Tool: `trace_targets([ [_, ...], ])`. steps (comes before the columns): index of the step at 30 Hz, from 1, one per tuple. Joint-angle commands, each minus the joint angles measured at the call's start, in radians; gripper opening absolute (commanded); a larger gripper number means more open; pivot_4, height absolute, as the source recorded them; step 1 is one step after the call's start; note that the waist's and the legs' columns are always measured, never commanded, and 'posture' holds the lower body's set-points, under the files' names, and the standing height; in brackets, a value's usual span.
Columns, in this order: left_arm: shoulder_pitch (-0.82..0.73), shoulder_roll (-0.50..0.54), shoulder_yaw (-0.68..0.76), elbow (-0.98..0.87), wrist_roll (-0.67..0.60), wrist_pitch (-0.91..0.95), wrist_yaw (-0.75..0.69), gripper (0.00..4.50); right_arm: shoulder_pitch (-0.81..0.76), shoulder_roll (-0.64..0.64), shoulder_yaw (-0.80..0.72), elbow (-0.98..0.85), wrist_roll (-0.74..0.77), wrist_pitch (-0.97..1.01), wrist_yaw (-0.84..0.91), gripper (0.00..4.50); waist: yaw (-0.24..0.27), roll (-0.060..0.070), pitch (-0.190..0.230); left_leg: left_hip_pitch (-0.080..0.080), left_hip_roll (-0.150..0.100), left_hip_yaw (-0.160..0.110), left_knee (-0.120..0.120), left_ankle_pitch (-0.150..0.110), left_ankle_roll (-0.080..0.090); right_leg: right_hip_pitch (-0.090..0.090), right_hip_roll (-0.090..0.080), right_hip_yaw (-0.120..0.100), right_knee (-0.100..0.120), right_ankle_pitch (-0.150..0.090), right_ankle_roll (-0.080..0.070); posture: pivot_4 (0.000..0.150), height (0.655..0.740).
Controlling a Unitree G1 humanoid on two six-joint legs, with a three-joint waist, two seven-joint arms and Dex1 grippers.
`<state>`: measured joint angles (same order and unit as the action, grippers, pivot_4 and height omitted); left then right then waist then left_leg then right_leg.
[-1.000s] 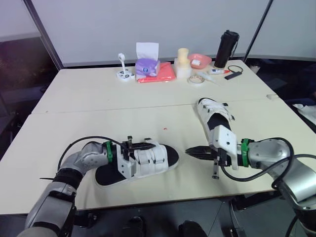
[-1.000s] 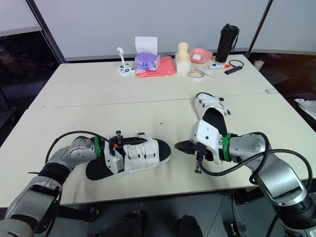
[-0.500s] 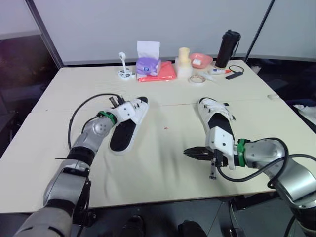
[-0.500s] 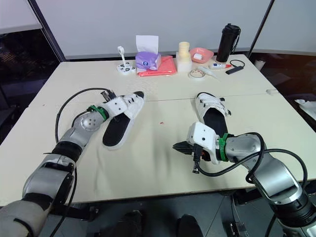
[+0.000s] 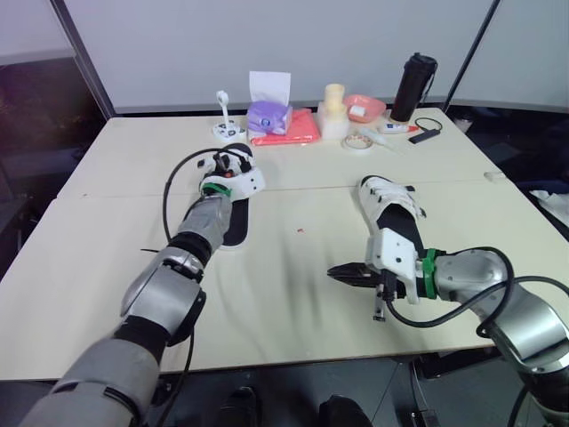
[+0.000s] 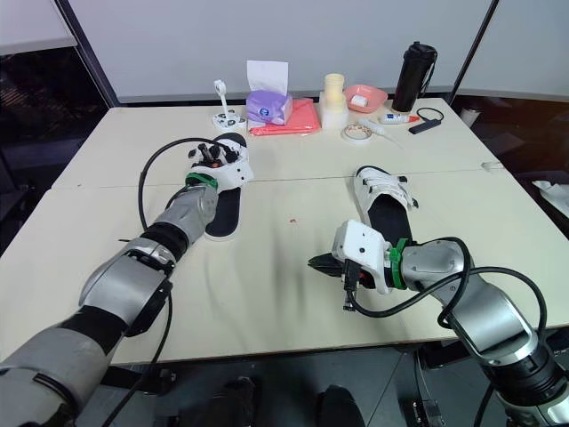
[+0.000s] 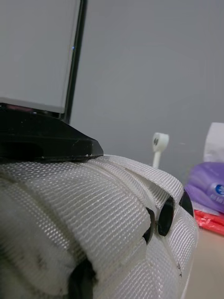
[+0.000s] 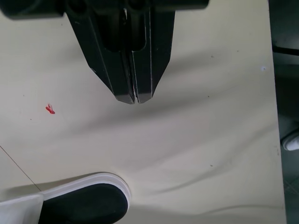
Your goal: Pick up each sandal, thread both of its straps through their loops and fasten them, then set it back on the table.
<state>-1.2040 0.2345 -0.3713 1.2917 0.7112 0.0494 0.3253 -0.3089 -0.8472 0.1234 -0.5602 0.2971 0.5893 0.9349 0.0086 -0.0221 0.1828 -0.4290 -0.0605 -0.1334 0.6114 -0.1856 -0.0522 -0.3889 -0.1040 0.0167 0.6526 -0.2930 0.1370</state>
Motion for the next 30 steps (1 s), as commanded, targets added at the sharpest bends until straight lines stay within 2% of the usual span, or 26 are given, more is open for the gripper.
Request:
trace_targets([
  [1,-0.038,-0.031,0.02,-0.006,-0.048,0.042,-0.031,0.07,0.0,-0.004,-0.007,-0.019,-0.005,-0.017,-0.005,0.0,0.004,0.0,0.0,0.0,0.0,0.0,0.0,0.0,0.0,0.0,0.0,0.0,0.0,0.0,0.0,0.15,0.74],
  [7,-0.024,-0.051,0.021,-0.013,-0.094,0.079,-0.116,0.07,0.009,-0.003,-0.006,-0.022,-0.011,-0.02,-0.008,0.0,0.003,0.0,0.0,0.0,-0.001,0.0,0.0,0.0,0.0,0.0,-0.001,0.0,0.0,0.0,0.0,0.15,0.74],
  [18,-0.001,-0.049,-0.031,-0.003,-0.084,0.101,-0.185,0.07,0.004,0.002,0.011,-0.014,-0.025,-0.03,-0.011,0.0,0.001,0.0,0.0,0.0,-0.001,0.0,0.0,0.0,0.0,0.0,-0.001,0.0,0.0,0.0,0.0,0.15,0.74],
  [19,0.004,-0.051,-0.034,-0.006,-0.084,0.103,-0.192,1.07,0.004,0.002,0.011,-0.013,-0.026,-0.031,-0.011,0.0,0.0,0.0,0.0,0.0,-0.001,0.0,0.0,0.0,0.0,0.0,-0.001,0.0,0.0,0.0,0.0,0.15,0.74],
  [21,0.017,-0.052,-0.039,-0.013,-0.085,0.101,-0.211,1.79,0.004,0.003,0.013,-0.013,-0.027,-0.03,-0.013,0.0,0.0,0.0,0.0,0.0,-0.001,0.0,0.0,0.0,0.0,0.0,-0.001,0.0,0.0,0.0,0.0,0.15,0.74],
  [23,0.038,-0.05,-0.05,-0.033,-0.086,0.084,-0.236,2.97,0.005,0.002,0.014,-0.013,-0.029,-0.03,-0.014,0.0,0.0,0.0,0.0,0.0,-0.001,0.0,0.0,0.0,0.0,0.0,-0.001,0.0,0.0,0.0,0.0,0.15,0.74],
  [26,0.081,-0.044,-0.062,-0.101,-0.093,0.096,-0.314,4.39,0.008,0.0,0.011,-0.014,-0.028,-0.031,-0.014,0.0,0.003,0.001,-0.001,0.001,0.0,0.0,0.001,0.0,0.0,0.001,-0.001,0.0,0.001,0.0,0.0,0.15,0.74],
  [30,0.21,0.011,-0.07,-0.364,-0.108,0.173,-0.5,4.45,0.005,0.002,0.015,-0.01,-0.029,-0.033,-0.013,0.0,0.003,0.003,-0.002,0.002,0.0,0.001,0.001,0.0,0.0,0.003,-0.001,0.001,0.0,0.0,0.0,0.15,0.74],
])
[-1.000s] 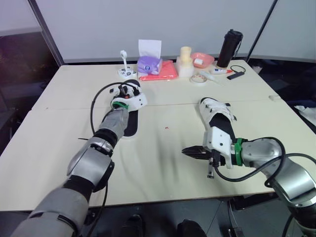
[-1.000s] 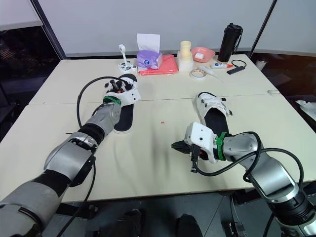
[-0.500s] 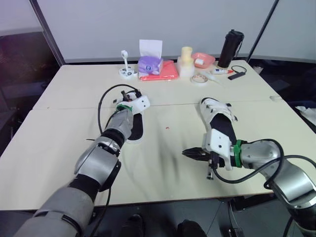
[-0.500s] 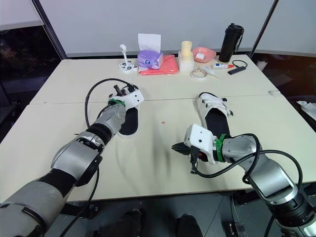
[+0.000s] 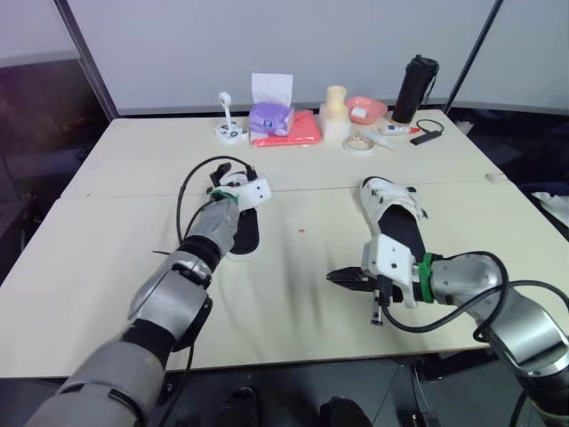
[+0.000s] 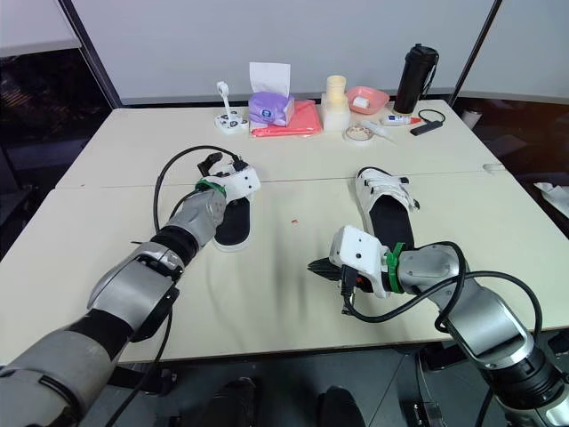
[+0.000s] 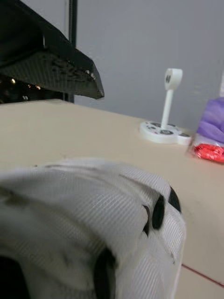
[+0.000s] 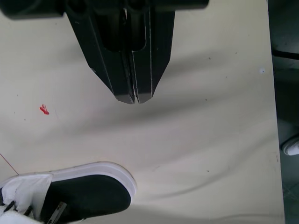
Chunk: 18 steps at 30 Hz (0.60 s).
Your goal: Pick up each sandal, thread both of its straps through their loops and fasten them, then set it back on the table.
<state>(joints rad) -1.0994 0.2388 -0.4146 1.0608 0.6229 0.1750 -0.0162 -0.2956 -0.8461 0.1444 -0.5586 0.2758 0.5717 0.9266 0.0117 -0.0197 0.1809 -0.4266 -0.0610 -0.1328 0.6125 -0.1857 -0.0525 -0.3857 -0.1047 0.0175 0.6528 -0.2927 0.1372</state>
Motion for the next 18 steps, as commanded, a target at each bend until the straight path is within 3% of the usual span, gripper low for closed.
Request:
trace_targets([
  [1,0.139,0.023,-0.028,-0.209,-0.019,0.074,-0.199,4.45,-0.009,0.001,-0.004,-0.01,-0.008,-0.016,-0.005,0.0,-0.001,0.001,-0.001,0.0,0.0,0.0,0.0,0.0,0.0,0.0,0.0,0.0,0.0,0.0,0.0,0.15,0.74],
  [10,0.385,0.173,0.015,-0.851,-0.069,0.39,-0.619,4.45,-0.024,0.008,0.008,0.015,-0.018,-0.038,0.007,0.0,-0.004,0.009,-0.007,0.001,0.0,0.001,0.0,0.0,0.0,0.001,0.0,0.001,0.0,0.0,0.0,0.15,0.74],
  [18,0.414,0.254,0.131,-1.127,-0.2,0.587,-0.836,4.45,-0.039,0.014,0.021,0.035,-0.026,-0.054,0.014,0.0,-0.008,0.009,-0.007,0.001,0.001,0.001,0.0,0.0,0.0,0.0,0.0,0.001,0.0,0.0,0.0,0.15,0.74],
])
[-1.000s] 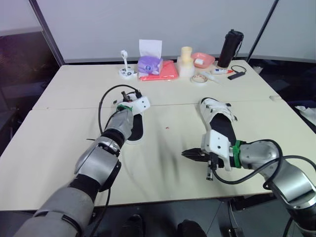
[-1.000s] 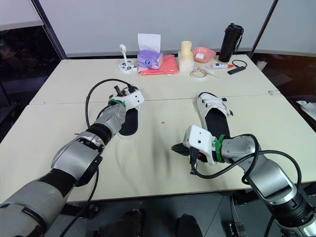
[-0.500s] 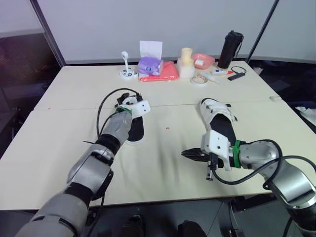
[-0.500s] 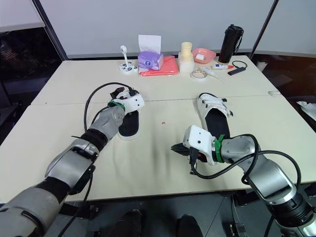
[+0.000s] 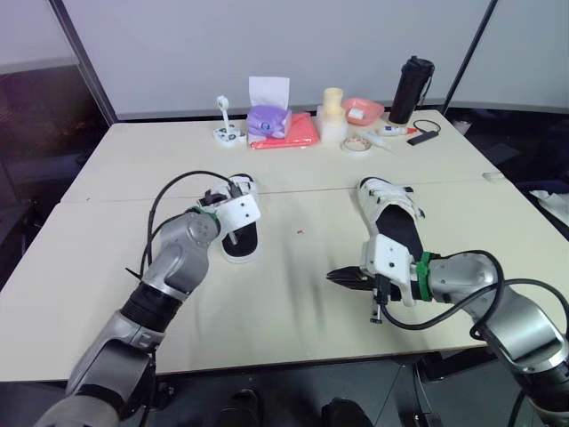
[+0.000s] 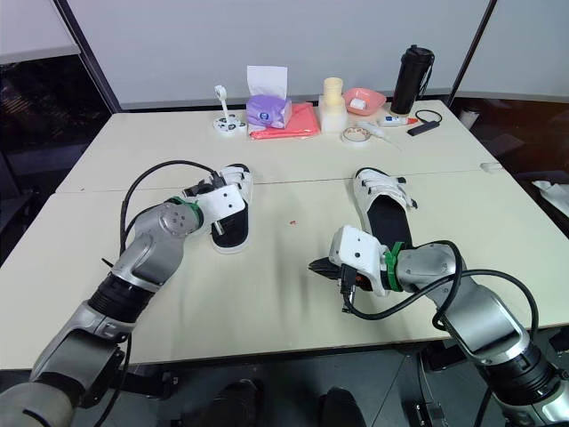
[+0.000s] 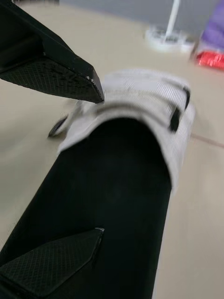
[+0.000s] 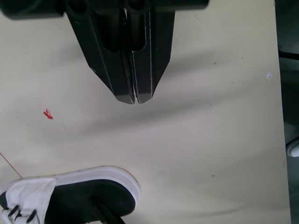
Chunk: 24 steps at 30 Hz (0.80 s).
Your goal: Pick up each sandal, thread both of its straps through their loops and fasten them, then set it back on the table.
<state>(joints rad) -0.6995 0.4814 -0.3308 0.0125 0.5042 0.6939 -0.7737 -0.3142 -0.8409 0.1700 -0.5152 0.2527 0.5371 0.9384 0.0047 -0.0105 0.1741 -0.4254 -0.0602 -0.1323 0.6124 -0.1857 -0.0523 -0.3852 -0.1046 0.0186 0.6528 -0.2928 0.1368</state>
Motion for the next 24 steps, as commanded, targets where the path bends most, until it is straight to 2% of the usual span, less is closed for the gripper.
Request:
trace_targets([
  [1,0.013,-0.002,0.104,-0.112,-0.134,0.088,-0.084,4.45,-0.025,0.011,-0.003,-0.008,-0.003,-0.02,0.003,0.0,-0.002,0.0,0.0,0.0,0.0,0.0,0.0,0.0,0.0,-0.001,0.0,0.0,0.0,0.0,0.0,0.15,0.74],
  [4,0.019,-0.002,0.217,-0.179,-0.273,0.116,-0.128,4.45,-0.033,0.015,0.001,-0.007,-0.003,-0.019,0.004,0.0,-0.004,-0.001,0.002,-0.002,0.001,0.0,0.0,0.0,0.0,-0.002,0.0,0.0,0.0,0.0,0.0,0.15,0.74],
  [6,0.037,0.029,0.244,-0.201,-0.403,0.107,-0.247,4.45,-0.035,0.02,-0.004,-0.006,-0.001,-0.022,-0.001,0.0,-0.009,-0.001,0.002,-0.002,0.001,0.0,0.0,0.0,0.0,-0.003,0.001,0.0,0.0,0.0,0.0,0.15,0.74],
  [11,0.122,0.01,0.449,-0.322,-0.634,0.176,-0.256,4.45,-0.036,0.005,-0.048,-0.014,0.01,-0.017,-0.003,0.0,-0.019,-0.001,0.002,-0.002,0.002,0.0,-0.001,0.0,0.0,-0.003,0.001,0.0,0.0,0.0,-0.001,0.15,0.74],
  [14,0.178,0.045,0.487,-0.37,-0.676,0.208,-0.214,4.45,-0.035,-0.017,-0.091,-0.025,0.027,-0.005,0.004,0.0,-0.019,-0.001,0.002,-0.002,0.003,0.0,-0.001,0.0,0.0,-0.003,0.001,0.0,0.0,0.0,-0.001,0.15,0.74],
  [24,0.43,0.119,0.609,-0.544,-0.935,0.169,-0.23,4.45,-0.027,-0.098,-0.298,0.009,0.119,0.026,0.029,0.0,-0.013,-0.001,0.002,-0.002,0.004,0.001,-0.001,0.0,0.0,-0.003,0.0,0.002,-0.001,0.0,-0.002,0.15,0.74],
])
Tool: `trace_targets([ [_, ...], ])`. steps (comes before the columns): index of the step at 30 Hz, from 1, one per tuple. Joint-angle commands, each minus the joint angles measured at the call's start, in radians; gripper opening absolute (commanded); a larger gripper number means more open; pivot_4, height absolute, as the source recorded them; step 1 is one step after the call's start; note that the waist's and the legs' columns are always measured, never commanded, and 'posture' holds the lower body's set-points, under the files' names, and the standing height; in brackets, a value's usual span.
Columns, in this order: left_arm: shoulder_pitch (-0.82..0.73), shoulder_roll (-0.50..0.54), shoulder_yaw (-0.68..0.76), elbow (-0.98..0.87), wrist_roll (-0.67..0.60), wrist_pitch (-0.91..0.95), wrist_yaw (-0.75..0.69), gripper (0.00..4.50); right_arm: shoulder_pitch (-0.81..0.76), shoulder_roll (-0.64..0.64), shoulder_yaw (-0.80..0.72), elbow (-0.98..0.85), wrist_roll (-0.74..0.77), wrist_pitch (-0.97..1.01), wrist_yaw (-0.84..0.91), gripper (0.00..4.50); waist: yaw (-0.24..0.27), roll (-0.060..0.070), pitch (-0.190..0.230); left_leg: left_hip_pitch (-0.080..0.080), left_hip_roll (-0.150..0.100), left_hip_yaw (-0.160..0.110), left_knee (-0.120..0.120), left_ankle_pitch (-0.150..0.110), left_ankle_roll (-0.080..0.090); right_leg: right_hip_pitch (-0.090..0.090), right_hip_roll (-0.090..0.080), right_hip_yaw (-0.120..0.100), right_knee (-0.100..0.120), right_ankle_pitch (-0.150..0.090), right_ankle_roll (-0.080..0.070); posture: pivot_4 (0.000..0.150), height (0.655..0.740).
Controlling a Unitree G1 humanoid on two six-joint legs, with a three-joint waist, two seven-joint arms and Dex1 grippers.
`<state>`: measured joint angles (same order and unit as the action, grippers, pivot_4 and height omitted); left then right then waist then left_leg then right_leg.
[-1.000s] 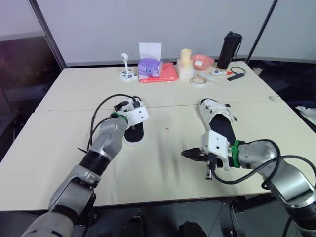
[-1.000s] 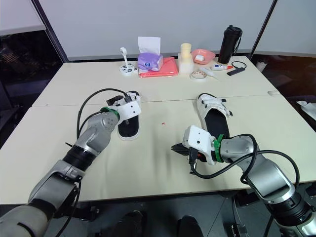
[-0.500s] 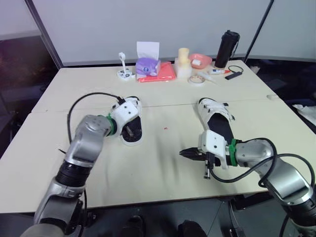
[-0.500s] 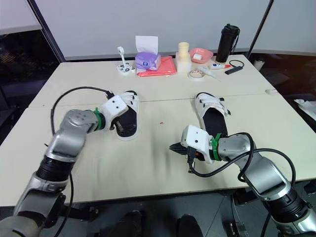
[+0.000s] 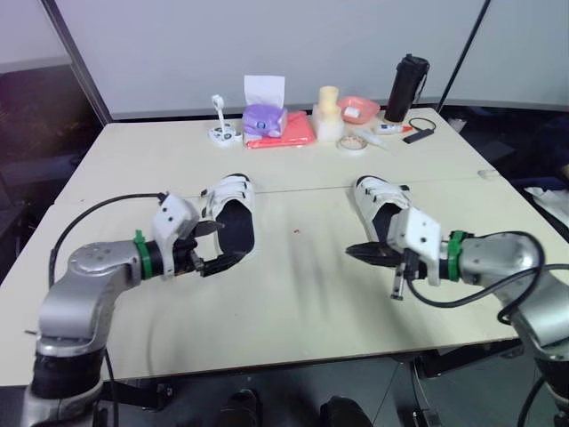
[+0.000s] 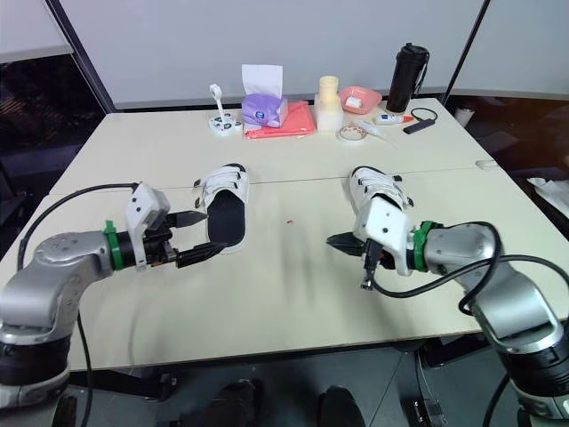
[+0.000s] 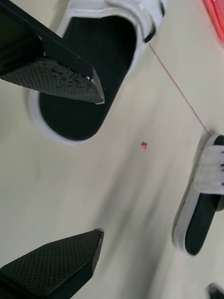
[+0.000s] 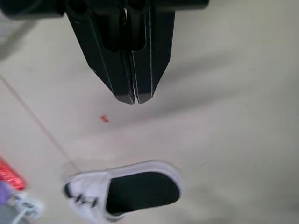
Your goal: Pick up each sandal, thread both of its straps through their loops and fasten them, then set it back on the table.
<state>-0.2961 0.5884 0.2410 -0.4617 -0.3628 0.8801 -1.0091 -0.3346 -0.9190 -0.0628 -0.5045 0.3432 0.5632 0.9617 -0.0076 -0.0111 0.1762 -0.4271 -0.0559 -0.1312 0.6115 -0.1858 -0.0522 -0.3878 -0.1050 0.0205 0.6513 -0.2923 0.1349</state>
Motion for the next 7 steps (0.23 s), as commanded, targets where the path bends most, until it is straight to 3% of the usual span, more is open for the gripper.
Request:
trace_targets([
  [1,0.047,0.013,0.035,-0.088,-0.079,-0.027,0.016,4.45,-0.005,-0.027,-0.08,0.007,0.034,-0.001,0.009,0.0,-0.001,0.0,0.0,0.0,0.0,0.0,0.0,0.0,0.0,0.0,0.0,0.0,0.0,0.0,0.0,0.15,0.74],
  [7,0.13,0.044,0.057,-0.127,-0.141,-0.059,0.056,4.45,-0.009,-0.054,-0.127,0.073,0.052,-0.02,0.026,0.0,-0.001,0.0,0.0,0.0,0.0,0.001,0.0,0.0,0.0,0.0,0.0,0.001,0.0,-0.002,-0.003,0.15,0.74],
])
